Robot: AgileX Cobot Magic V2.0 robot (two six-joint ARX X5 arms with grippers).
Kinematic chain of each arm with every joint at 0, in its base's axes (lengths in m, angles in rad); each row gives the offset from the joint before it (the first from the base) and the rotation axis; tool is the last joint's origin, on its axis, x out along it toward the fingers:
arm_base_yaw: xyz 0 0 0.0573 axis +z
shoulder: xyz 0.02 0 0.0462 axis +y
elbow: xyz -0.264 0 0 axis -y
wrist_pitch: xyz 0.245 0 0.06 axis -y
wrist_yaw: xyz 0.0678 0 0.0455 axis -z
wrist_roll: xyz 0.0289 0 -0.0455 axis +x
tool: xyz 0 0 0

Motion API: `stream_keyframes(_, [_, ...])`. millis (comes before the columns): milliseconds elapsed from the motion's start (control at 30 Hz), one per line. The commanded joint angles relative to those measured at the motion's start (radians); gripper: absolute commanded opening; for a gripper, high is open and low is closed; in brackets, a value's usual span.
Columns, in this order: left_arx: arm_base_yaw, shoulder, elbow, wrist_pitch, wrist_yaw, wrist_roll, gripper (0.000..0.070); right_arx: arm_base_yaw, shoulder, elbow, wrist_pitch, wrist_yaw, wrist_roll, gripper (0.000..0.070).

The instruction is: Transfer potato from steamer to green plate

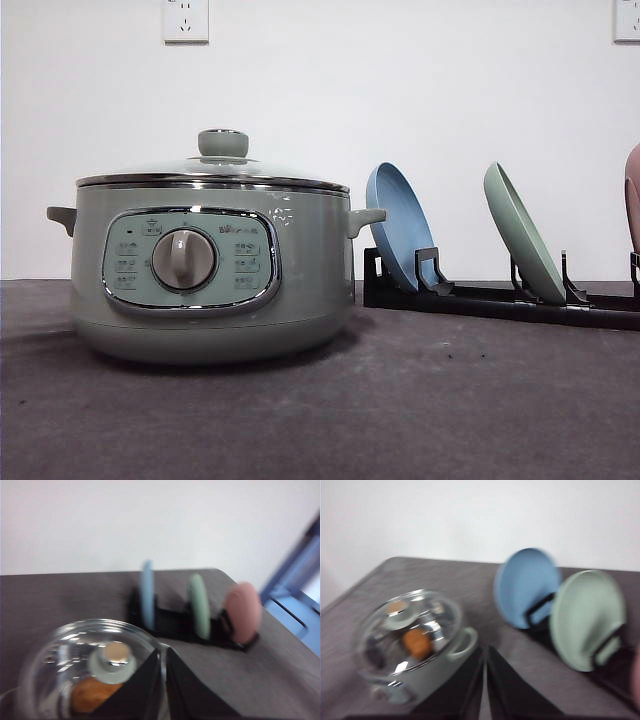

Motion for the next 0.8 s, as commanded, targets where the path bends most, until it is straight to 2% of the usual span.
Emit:
stream_keyframes(0, [-0.017,0.018,0.038,-0.015,0.03,0.059,0.001,0.003,0.018,0.031,-0.019,-0.035,-0.01,0.0])
stream_keyframes(167, [-0.048,0.037,0.054,-0.071,0.07,0.135,0.0016,0.02,0.049,0.051,-0.053,-0.055,-0.018,0.0])
stream_keyframes(233, [-0.052,0.036,0.054,-0.073,0.07,0.132,0.0016,0.031,0.048,0.051,-0.049,-0.055,-0.035,0.0])
stream_keyframes(533, [-0.053,0.034,0.054,-0.151,0.07,0.098,0.0031,0.071,0.047,0.051,-0.074,-0.056,-0.019,0.0009])
stream_keyframes(567, [-0.053,0.034,0.054,-0.153,0.07,0.098,0.0036,0.076,0.048,0.051,-0.076,-0.055,-0.008,0.004])
stream_keyframes(633, [-0.053,0.034,0.054,-0.152,0.07,0.098,0.0078,0.08,0.048,0.051,-0.077,-0.051,0.009,0.0188])
stream_keyframes(700, [-0.053,0.034,0.054,-0.152,0.07,0.098,0.0198,0.081,0.048,0.051,-0.08,-0.049,0.019,0.0401])
stream_keyframes(767, [-0.053,0.034,0.054,-0.153,0.07,0.098,0.0365,0.081,0.048,0.051,-0.079,-0.049,0.019,0.0555])
